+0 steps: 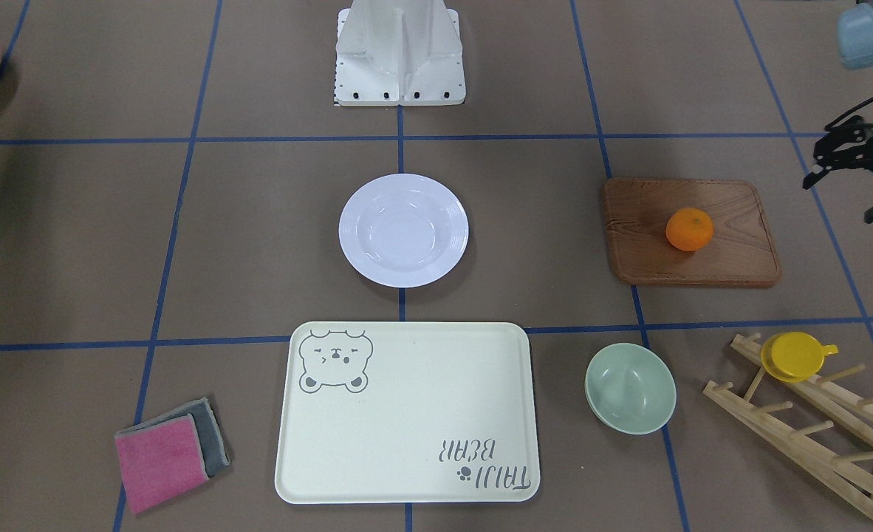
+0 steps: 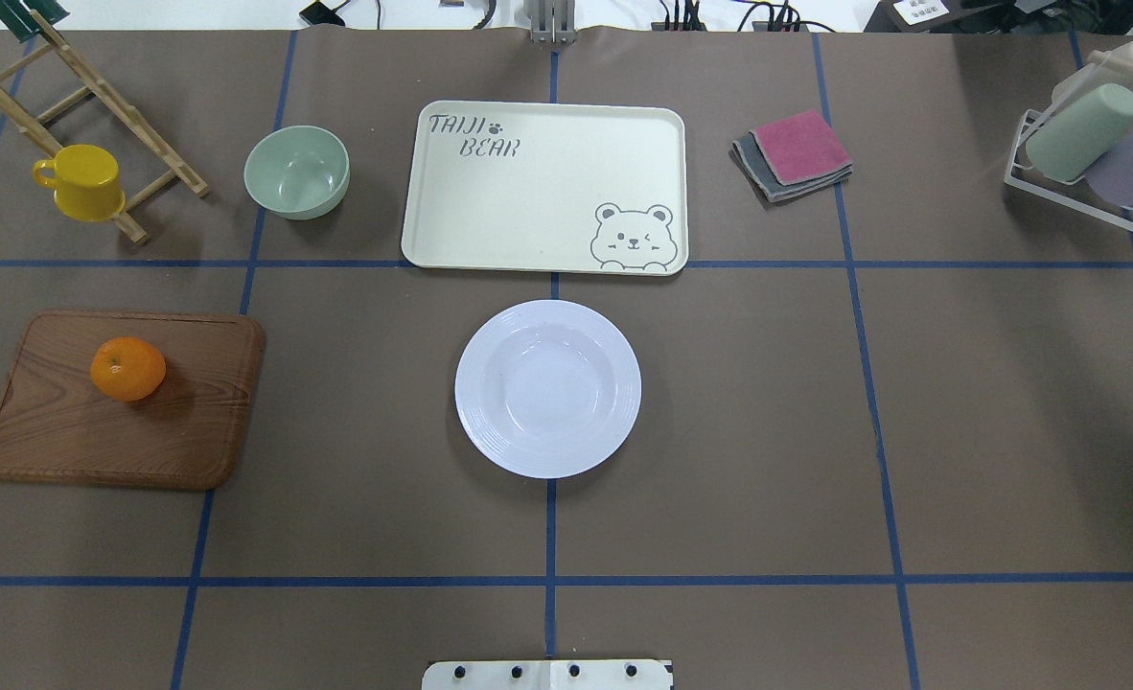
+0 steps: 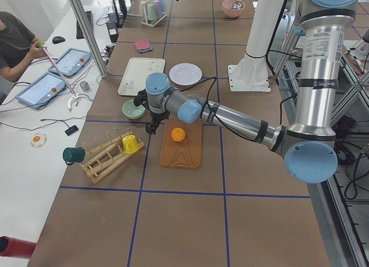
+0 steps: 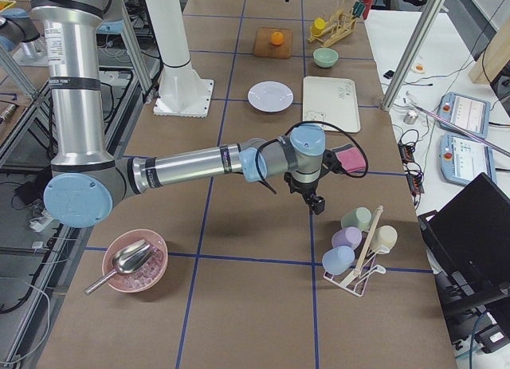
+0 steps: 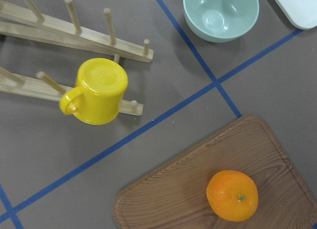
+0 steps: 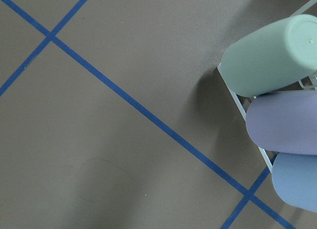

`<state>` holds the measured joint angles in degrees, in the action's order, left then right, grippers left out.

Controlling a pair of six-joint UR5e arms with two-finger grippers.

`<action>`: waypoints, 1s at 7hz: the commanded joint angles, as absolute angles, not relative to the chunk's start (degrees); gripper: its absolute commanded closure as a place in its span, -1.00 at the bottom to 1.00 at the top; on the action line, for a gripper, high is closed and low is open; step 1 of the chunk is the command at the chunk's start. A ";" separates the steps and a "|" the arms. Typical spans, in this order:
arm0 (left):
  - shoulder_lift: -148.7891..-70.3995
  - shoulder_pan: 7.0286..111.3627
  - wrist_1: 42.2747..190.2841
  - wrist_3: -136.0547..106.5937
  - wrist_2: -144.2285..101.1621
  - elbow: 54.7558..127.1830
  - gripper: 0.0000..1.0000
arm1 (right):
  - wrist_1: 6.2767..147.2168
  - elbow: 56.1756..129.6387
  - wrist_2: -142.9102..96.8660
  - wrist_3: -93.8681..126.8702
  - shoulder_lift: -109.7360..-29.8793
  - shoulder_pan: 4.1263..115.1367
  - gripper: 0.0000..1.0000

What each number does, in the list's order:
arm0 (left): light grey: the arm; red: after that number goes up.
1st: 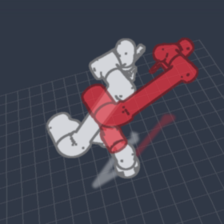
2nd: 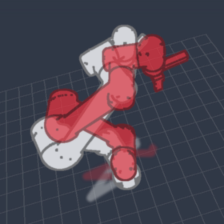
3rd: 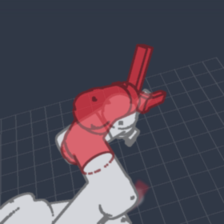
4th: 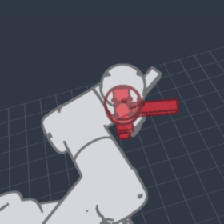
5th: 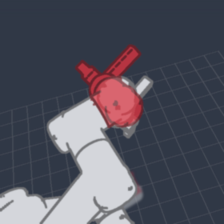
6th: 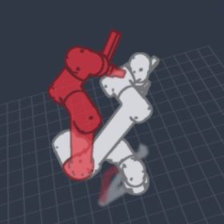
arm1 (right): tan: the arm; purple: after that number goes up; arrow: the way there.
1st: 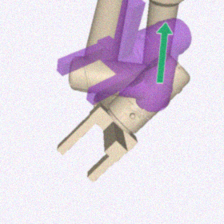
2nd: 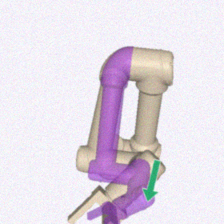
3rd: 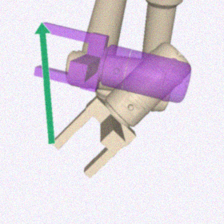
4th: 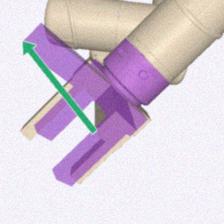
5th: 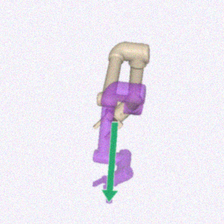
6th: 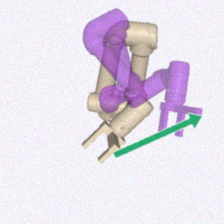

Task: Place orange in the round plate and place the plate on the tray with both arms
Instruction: 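Lower the left gripper onto the orange on the wooden board and grasp it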

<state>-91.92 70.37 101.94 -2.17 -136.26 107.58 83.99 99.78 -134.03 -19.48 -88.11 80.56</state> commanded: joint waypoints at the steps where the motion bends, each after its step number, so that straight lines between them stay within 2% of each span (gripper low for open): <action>1: -91.58 61.12 104.68 -8.86 -132.28 107.06 -0.99 | 83.94 99.76 -134.03 -19.42 -88.42 80.33 -0.99; 4: -92.63 50.39 107.48 -16.70 -119.93 105.65 -0.98 | 83.85 99.84 -134.03 -19.60 -88.42 80.24 -0.99; 7: -93.16 49.75 107.67 -16.09 -120.14 103.81 -0.98 | 83.85 99.84 -134.12 -19.60 -88.42 80.16 -0.99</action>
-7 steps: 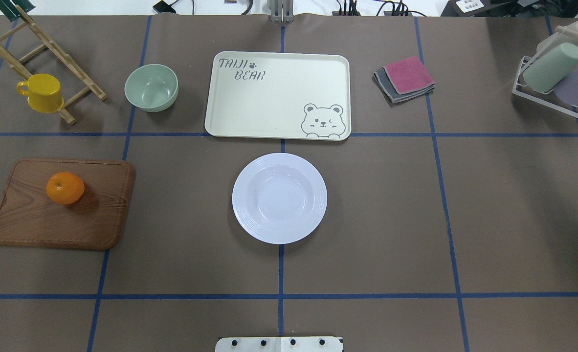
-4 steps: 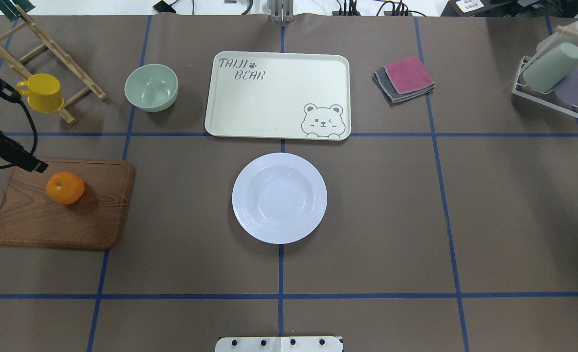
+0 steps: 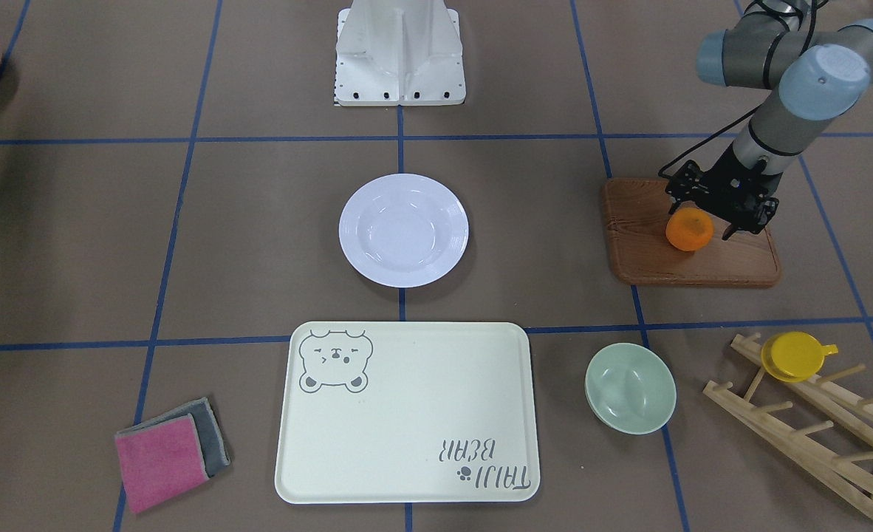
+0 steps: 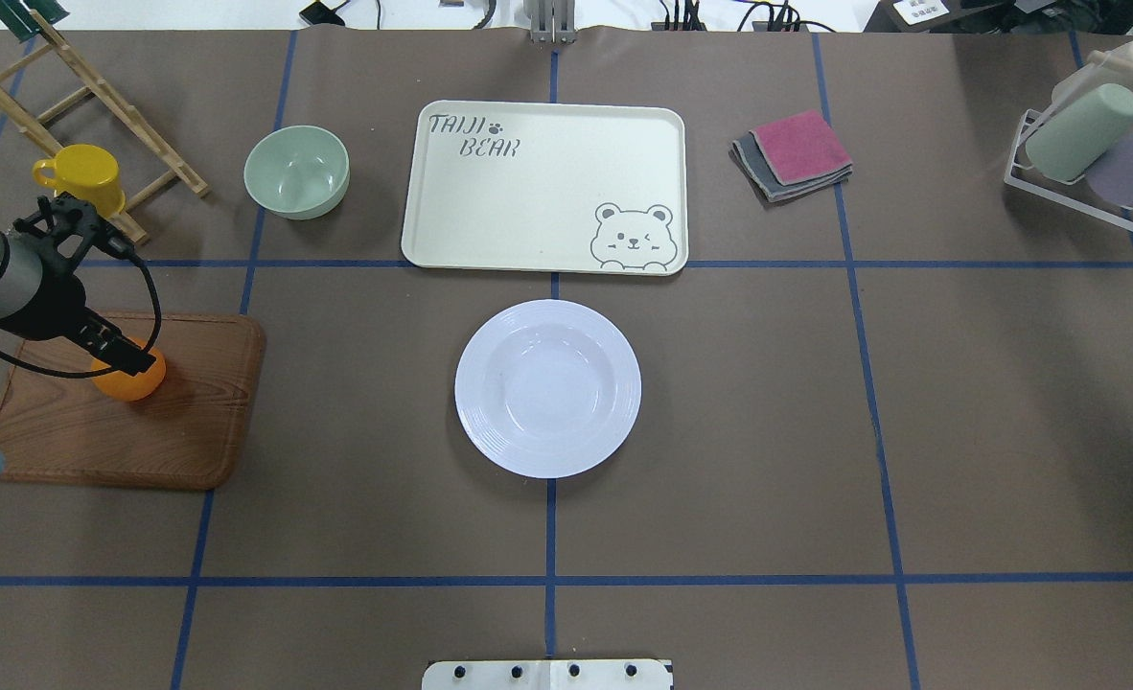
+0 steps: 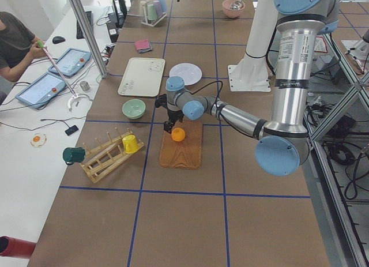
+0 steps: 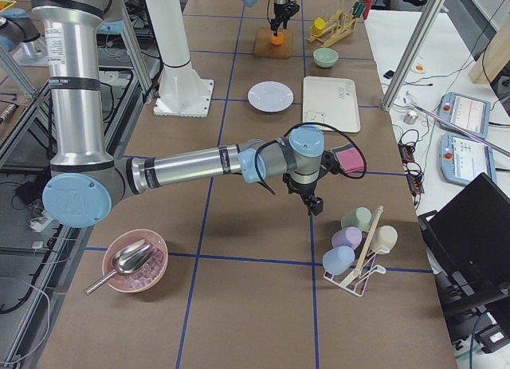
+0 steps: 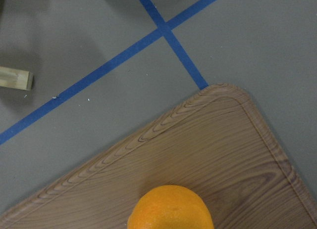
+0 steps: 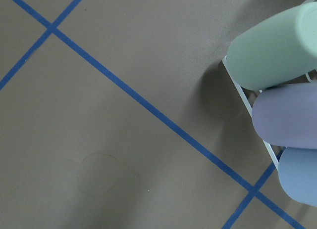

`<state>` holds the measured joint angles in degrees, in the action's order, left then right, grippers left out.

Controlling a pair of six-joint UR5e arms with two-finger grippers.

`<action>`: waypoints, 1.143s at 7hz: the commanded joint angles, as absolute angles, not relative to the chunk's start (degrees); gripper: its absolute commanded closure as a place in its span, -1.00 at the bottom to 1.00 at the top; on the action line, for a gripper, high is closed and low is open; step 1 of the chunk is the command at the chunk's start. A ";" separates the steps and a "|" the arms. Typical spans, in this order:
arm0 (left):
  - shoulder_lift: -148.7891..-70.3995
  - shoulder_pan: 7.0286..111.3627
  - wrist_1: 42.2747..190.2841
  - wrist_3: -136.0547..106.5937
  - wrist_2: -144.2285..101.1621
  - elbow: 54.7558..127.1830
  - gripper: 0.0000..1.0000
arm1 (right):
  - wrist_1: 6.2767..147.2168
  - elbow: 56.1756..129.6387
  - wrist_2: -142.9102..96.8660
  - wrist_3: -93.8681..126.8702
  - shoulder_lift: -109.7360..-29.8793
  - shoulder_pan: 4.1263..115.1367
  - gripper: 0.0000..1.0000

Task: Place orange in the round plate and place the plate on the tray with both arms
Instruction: 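Lower the left gripper onto the orange on the wooden board and grasp it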

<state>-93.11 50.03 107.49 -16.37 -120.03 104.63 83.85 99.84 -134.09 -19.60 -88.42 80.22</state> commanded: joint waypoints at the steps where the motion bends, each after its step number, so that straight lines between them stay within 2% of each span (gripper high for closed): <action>1: -92.99 49.83 107.67 -16.26 -120.23 103.10 -0.98 | 83.85 99.84 -134.12 -19.60 -88.42 80.07 -0.99; 8: -93.78 48.08 107.67 -17.49 -120.32 99.94 -0.98 | 83.85 99.84 -134.30 -19.78 -88.42 78.84 -0.99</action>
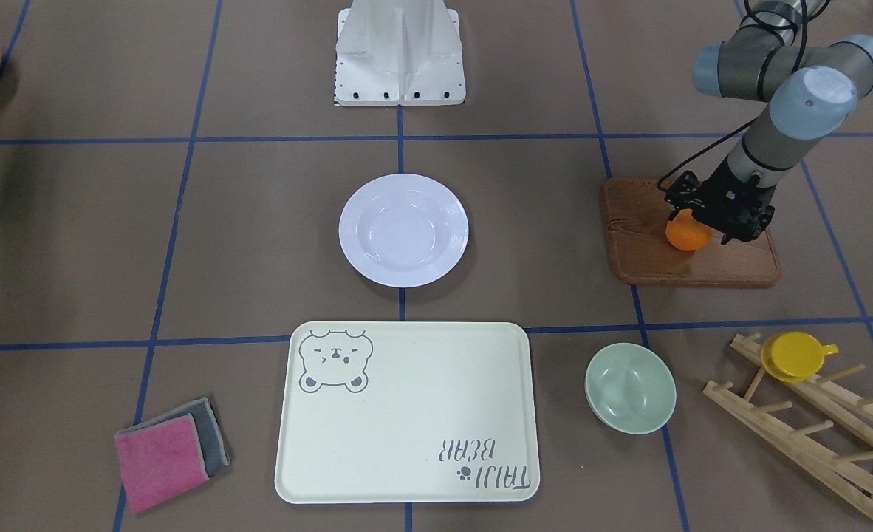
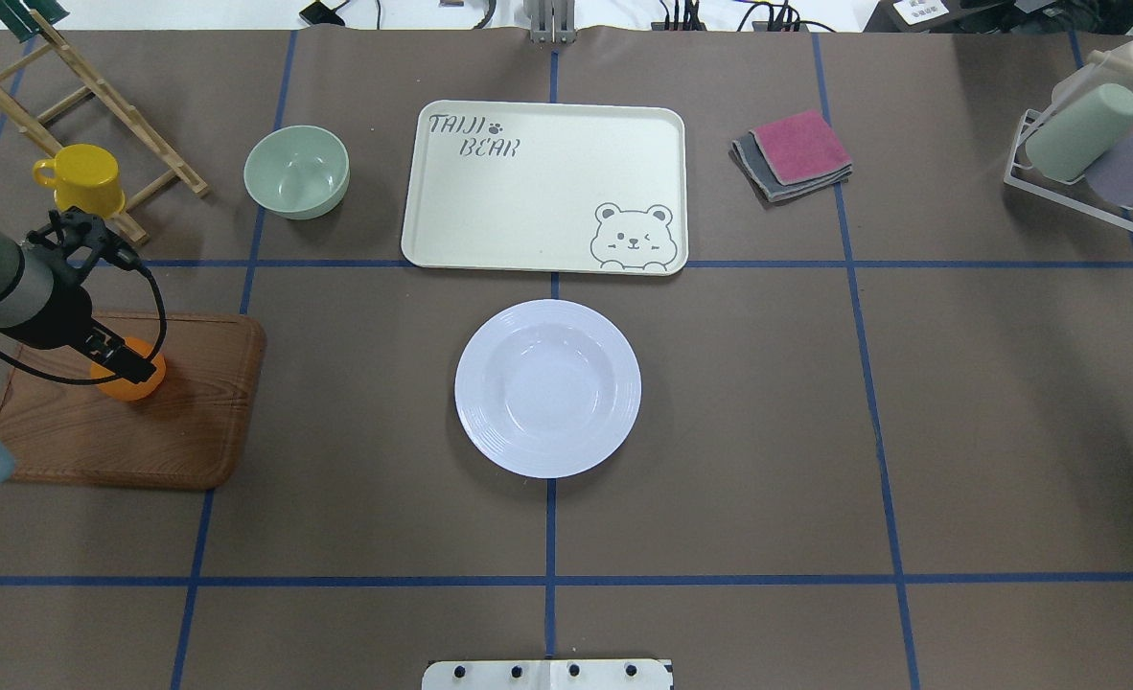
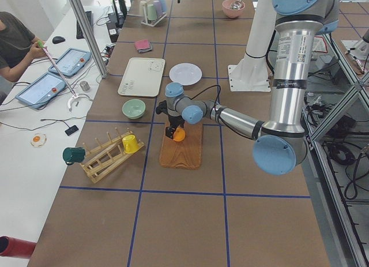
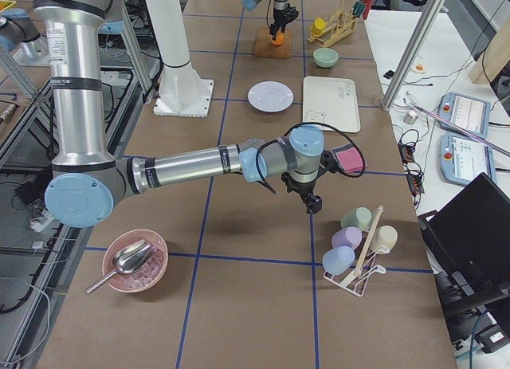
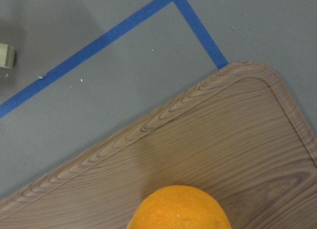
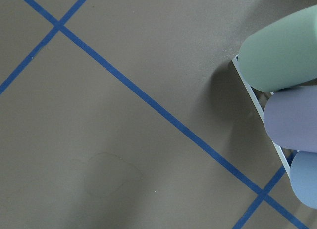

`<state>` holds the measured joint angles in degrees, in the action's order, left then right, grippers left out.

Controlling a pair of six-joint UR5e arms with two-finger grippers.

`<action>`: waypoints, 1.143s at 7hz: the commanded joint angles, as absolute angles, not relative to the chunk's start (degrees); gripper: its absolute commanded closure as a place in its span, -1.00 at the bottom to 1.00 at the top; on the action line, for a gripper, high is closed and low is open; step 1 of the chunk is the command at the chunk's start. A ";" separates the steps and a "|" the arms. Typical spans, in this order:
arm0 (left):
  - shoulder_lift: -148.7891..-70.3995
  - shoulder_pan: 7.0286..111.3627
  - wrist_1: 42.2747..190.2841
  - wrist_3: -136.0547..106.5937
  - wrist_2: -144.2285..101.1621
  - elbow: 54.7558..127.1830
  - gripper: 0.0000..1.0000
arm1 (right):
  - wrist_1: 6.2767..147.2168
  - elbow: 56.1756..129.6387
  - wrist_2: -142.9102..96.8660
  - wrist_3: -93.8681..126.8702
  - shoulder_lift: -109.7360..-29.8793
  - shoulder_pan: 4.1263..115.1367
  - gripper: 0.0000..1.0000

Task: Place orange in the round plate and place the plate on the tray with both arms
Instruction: 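Lower the left gripper onto the orange on the wooden board and grasp it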

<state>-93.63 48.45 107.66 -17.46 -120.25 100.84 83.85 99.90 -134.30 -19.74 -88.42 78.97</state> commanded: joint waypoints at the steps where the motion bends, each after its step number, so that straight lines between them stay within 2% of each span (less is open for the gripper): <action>1: -94.21 47.64 107.67 -17.58 -120.32 99.67 -0.98 | 83.85 99.84 -134.30 -19.69 -88.42 78.58 -0.99; 2: -94.31 47.55 107.67 -17.58 -120.32 99.32 -0.98 | 83.85 99.84 -134.30 -19.69 -88.42 78.49 -0.99; 3: -94.57 47.55 107.49 -18.10 -120.32 99.32 0.05 | 83.85 99.93 -134.30 -19.69 -88.42 78.49 -0.99; 4: -94.57 47.55 107.40 -18.11 -120.50 98.36 0.99 | 83.85 99.93 -134.30 -19.69 -88.42 78.40 -0.99; 6: -99.63 47.55 105.13 -19.15 -131.50 98.00 1.00 | 83.85 100.19 -134.30 -19.60 -88.42 78.40 -0.99; 8: -115.23 47.20 92.43 -35.35 -131.75 98.17 1.00 | 83.85 100.28 -134.30 -19.60 -88.42 78.40 -0.99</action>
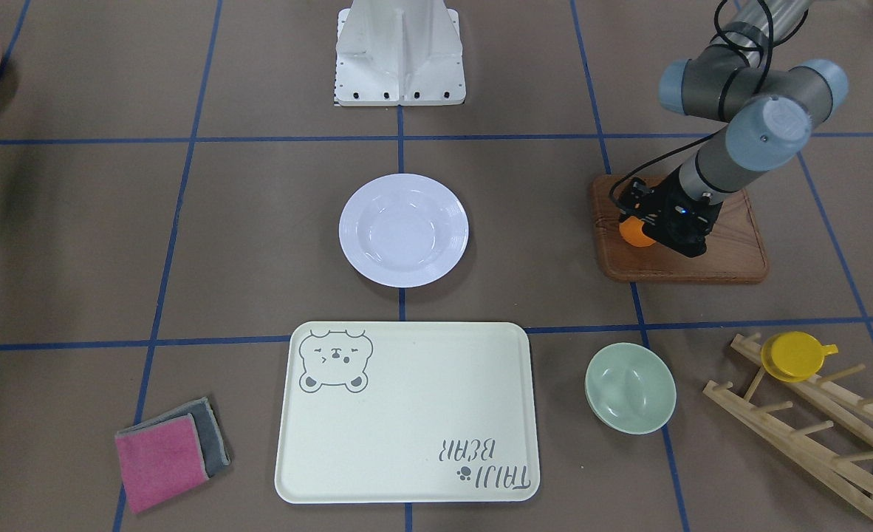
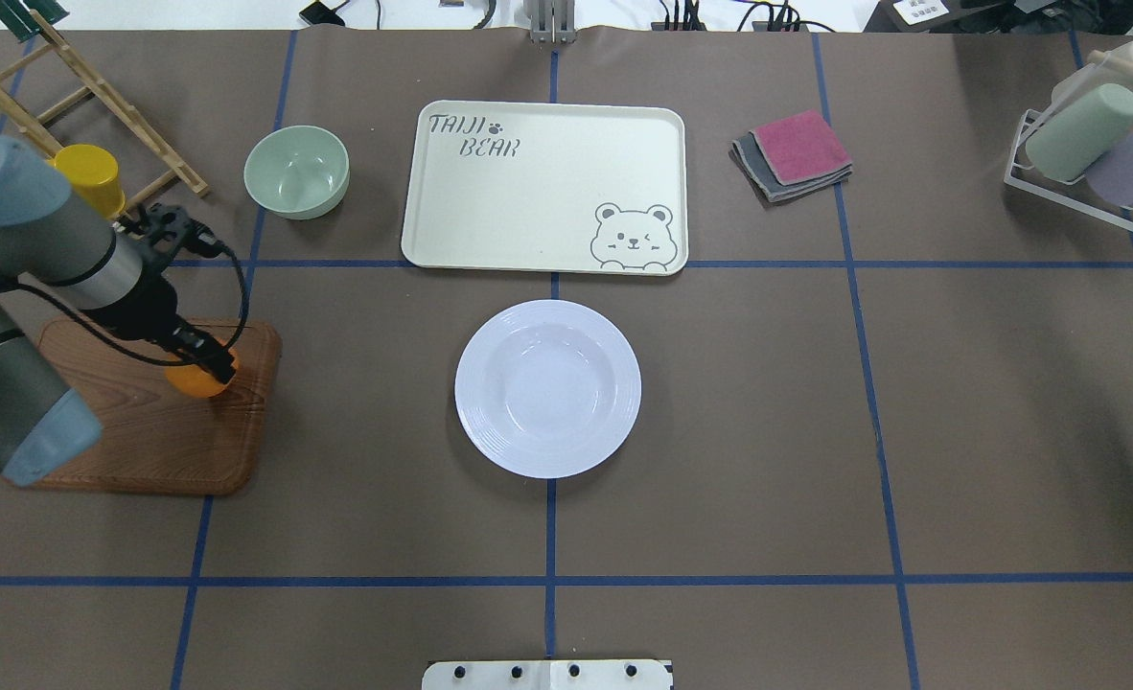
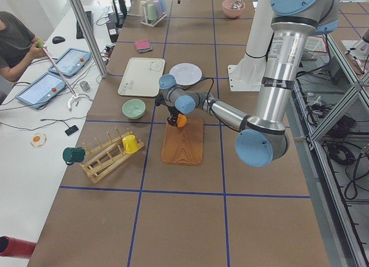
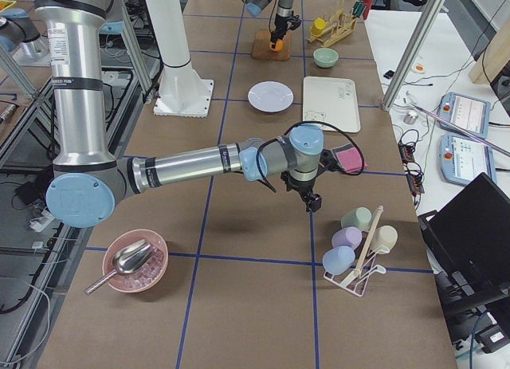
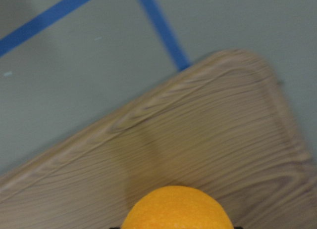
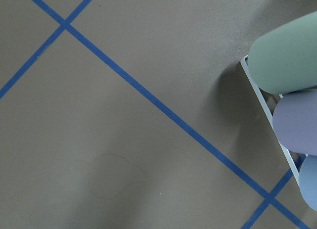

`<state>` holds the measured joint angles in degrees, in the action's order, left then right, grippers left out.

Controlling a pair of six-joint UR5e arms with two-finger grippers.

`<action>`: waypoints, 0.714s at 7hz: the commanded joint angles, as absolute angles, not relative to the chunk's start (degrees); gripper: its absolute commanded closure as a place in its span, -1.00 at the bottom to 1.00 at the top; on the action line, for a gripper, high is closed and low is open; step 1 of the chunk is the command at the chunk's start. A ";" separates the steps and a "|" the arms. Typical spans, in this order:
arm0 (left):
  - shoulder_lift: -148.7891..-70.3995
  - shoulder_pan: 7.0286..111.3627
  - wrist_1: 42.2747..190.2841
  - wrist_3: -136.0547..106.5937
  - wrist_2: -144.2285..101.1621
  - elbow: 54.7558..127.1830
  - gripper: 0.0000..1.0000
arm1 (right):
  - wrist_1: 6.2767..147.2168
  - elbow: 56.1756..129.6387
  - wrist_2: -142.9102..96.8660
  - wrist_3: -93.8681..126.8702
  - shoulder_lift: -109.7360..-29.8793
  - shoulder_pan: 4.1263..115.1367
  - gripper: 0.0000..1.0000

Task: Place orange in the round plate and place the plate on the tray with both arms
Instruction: 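Carry the orange with the left gripper onto the white plate and release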

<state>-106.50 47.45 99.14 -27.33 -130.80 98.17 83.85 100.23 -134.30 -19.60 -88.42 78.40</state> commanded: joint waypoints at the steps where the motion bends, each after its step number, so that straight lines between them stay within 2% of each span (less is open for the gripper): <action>1: -120.88 45.02 89.94 -43.60 -131.49 98.09 1.00 | 83.85 100.28 -134.30 -19.60 -88.42 78.31 -0.99; 3: -128.90 35.91 89.91 -54.80 -122.58 95.99 1.00 | 83.85 100.28 -134.47 -19.60 -88.42 78.14 -0.99; 5: -138.37 30.78 91.83 -63.08 -117.18 86.37 1.00 | 83.85 100.28 -134.47 -19.51 -88.42 78.05 -0.99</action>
<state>-132.06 34.13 90.72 -58.09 -120.66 92.46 83.85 100.28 -134.46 -19.54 -88.42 78.14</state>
